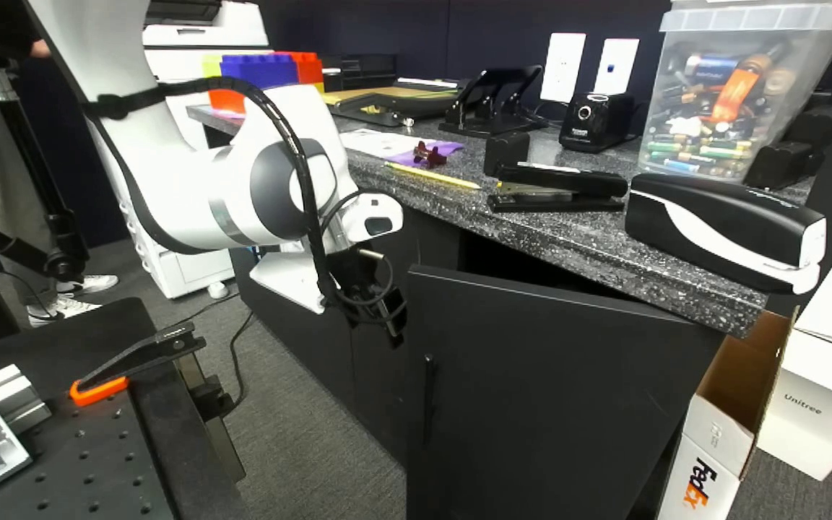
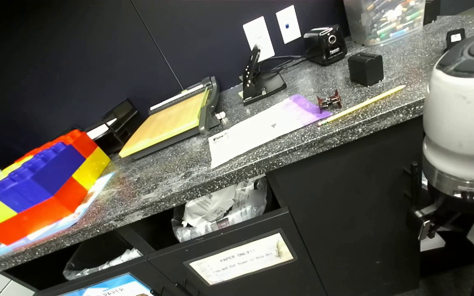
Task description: Open the left cabinet door
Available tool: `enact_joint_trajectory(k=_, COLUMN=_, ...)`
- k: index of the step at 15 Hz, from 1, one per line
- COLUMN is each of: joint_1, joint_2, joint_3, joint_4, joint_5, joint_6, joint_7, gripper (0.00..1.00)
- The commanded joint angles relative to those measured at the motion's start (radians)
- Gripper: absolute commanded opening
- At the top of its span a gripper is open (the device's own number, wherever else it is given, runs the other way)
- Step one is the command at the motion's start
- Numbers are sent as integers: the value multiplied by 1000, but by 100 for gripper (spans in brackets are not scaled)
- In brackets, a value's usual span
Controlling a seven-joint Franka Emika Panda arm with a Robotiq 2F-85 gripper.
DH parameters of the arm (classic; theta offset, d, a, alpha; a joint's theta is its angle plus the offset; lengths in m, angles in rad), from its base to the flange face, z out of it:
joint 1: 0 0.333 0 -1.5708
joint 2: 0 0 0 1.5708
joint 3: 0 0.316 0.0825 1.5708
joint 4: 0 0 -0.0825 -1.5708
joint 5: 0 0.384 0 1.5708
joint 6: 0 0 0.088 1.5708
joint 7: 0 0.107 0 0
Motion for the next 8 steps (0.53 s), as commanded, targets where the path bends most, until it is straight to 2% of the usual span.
enact_joint_trajectory(k=1, joint_1=46, joint_2=121, joint_3=-47, joint_4=100, joint_5=81, joint_6=89, joint_7=-37, gripper=100)
enact_joint_trajectory(k=8, joint_1=83, joint_2=281, joint_3=-93, joint_4=253, joint_5=193, joint_6=145, joint_7=-109, gripper=100)
